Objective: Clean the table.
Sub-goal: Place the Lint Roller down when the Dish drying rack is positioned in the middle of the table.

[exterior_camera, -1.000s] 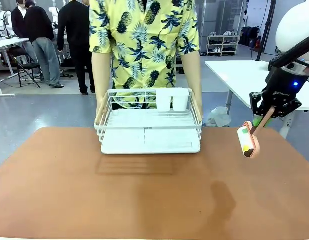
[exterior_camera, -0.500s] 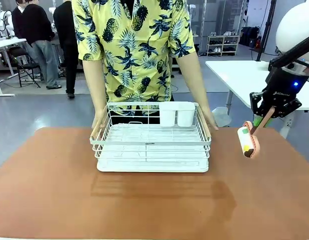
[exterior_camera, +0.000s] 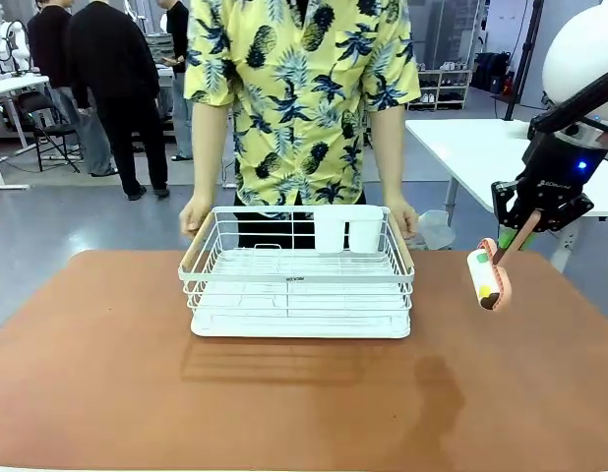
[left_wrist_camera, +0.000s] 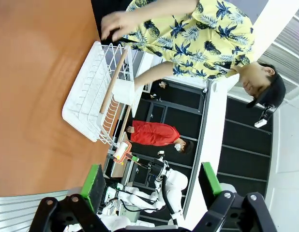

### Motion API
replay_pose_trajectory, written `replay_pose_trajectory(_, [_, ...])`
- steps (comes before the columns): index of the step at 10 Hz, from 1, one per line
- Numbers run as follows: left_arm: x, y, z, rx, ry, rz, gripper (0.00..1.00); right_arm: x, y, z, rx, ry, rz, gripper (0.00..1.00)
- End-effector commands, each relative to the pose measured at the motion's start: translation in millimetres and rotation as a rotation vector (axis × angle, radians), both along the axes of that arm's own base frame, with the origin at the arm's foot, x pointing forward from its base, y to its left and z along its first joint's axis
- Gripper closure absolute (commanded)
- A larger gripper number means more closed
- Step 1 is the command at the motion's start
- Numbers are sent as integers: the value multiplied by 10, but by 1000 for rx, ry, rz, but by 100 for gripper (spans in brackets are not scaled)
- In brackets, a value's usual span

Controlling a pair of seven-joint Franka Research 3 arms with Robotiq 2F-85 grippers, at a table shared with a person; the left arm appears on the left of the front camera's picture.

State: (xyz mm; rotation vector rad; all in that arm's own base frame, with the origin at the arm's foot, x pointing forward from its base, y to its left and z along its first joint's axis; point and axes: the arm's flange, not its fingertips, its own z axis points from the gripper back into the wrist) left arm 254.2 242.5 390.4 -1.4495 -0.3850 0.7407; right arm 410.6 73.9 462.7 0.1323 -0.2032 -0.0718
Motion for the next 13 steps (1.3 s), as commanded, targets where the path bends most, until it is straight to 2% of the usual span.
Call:
replay_pose_trajectory(1, [-41,20,-1,8,-17,-16,0,-14,23,29,5,-5,-1,79])
replay_pose_trajectory(10, [-41,20,-1,8,-17,-16,0,0,0,0,0,0,0,79])
replay_pose_trajectory(11, [-41,20,-1,8,-17,-16,0,92,-47,17,49,2,-174,79])
replay_pose_trajectory(13, [-41,20,-1,8,-17,-16,0,267,-140,77,123,-107,-727,79])
